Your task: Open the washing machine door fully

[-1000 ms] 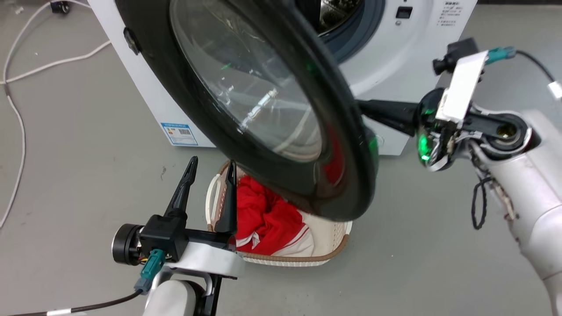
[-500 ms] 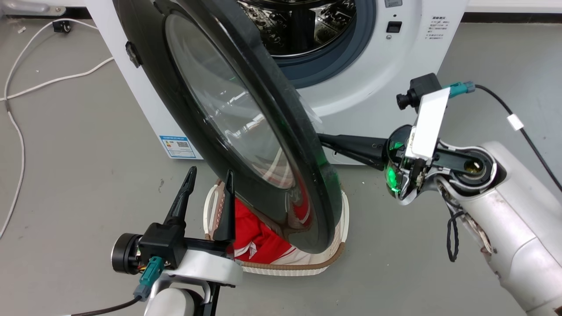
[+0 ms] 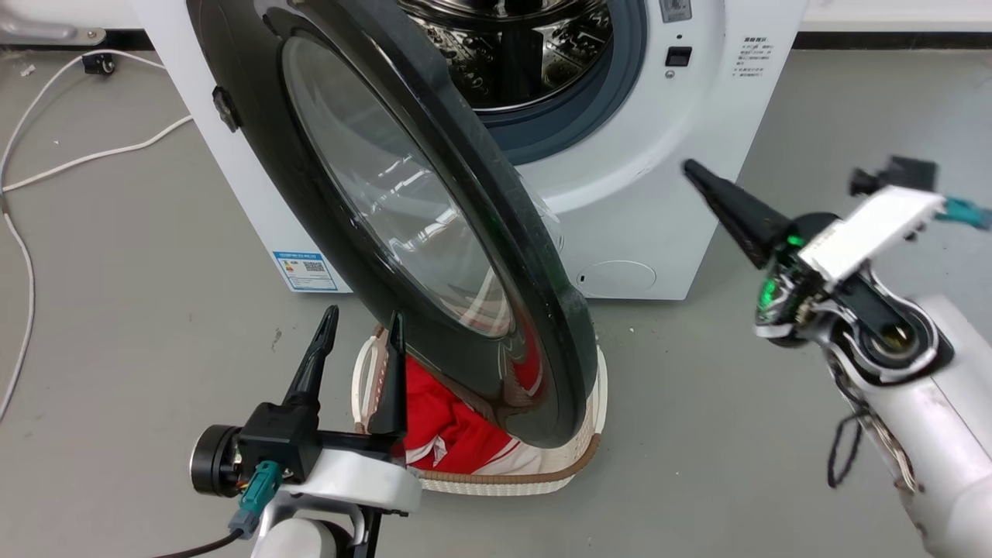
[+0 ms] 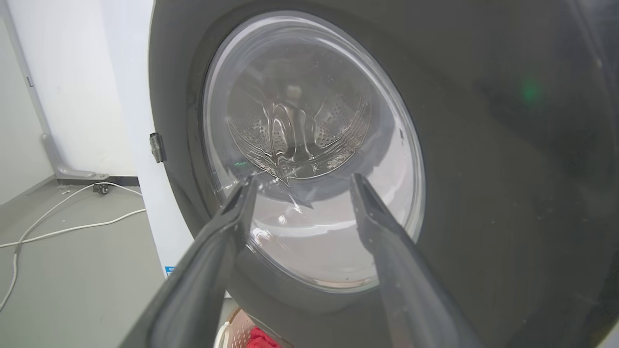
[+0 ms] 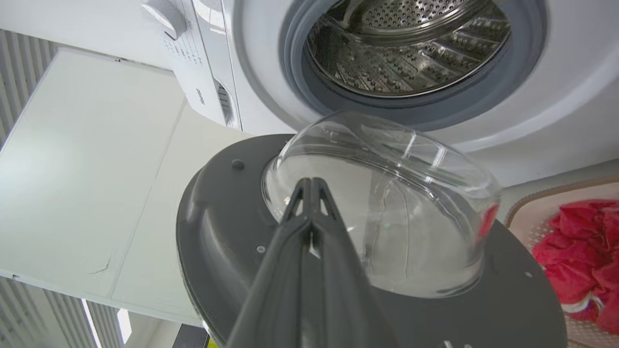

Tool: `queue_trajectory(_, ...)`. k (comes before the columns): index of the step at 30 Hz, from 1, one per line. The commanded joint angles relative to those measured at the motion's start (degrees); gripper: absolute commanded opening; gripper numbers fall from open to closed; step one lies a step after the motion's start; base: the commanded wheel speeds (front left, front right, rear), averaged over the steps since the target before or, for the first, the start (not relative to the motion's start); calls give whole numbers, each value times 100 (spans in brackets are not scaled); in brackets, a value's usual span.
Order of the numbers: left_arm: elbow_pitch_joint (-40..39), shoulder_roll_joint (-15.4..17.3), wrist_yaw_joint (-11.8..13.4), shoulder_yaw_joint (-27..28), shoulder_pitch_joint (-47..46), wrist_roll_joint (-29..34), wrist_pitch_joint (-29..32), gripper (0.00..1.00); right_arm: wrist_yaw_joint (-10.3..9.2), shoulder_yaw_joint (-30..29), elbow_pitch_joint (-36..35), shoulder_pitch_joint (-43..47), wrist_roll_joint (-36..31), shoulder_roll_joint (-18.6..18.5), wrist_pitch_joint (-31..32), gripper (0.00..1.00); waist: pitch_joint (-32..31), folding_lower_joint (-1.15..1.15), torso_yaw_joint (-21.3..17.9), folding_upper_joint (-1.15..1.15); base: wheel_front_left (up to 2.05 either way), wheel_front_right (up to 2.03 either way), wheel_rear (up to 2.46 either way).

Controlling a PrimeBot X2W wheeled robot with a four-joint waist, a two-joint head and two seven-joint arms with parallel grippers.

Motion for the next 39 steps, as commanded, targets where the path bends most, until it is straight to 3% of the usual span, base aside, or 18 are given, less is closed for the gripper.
queue_trajectory(1, 16, 5, 31, 41, 58, -34, -15, 100, 14, -120, -91, 283, -37, -69, -215, 0, -42, 1, -7, 0, 0, 0, 0)
queue_trajectory(10, 82, 4, 19, 154, 261, -26, -15, 100, 14, -1064, -1027, 1951, -96, -399, -1580, 0, -187, 1, -99, 0, 0, 0, 0)
queue_trajectory(17, 160, 5, 12, 226, 369, -65, -15, 100, 14, -1390, -1763, 3177, -412, -363, -2440, 0, -328, 1, -111, 0, 0, 0, 0)
queue_trajectory(19, 171, 5, 22, 235, 397, -79, -15, 100, 14, -1398, -1934, 3418, -506, -285, -2617, 44, -367, 1, -117, 0, 0, 0, 0)
queue_trajectory(20, 178, 5, 22, 238, 423, -73, -15, 100, 14, -1414, -2001, 3518, -551, -245, -2682, 87, -399, 1, -120, 0, 0, 0, 0)
queue_trajectory(21, 187, 5, 20, 239, 462, -71, -15, 100, 14, -1430, -2067, 3627, -651, -247, -2754, 100, -422, 1, -122, 0, 0, 0, 0)
queue_trajectory(26, 213, 4, 17, 214, 537, -91, -15, 100, 14, -1474, -2325, 3954, -1071, -128, -2923, 100, -507, 1, -121, 0, 0, 0, 0)
queue_trajectory(30, 253, 5, -11, 179, 575, -98, -15, 100, 13, -1644, -2281, 4099, -1799, -108, -2980, 100, -580, 1, -99, 0, 0, 0, 0)
queue_trajectory(34, 256, 5, -19, 185, 599, -71, -15, 100, 13, -2177, -2182, 4216, -3144, 114, -2993, 100, -631, 1, -89, 0, 0, 0, 0)
queue_trajectory(39, 237, 4, -28, 230, 594, -27, -15, 100, 13, -3039, -2459, 4381, -5653, 677, -2998, 100, -662, 1, -103, 0, 0, 0, 0)
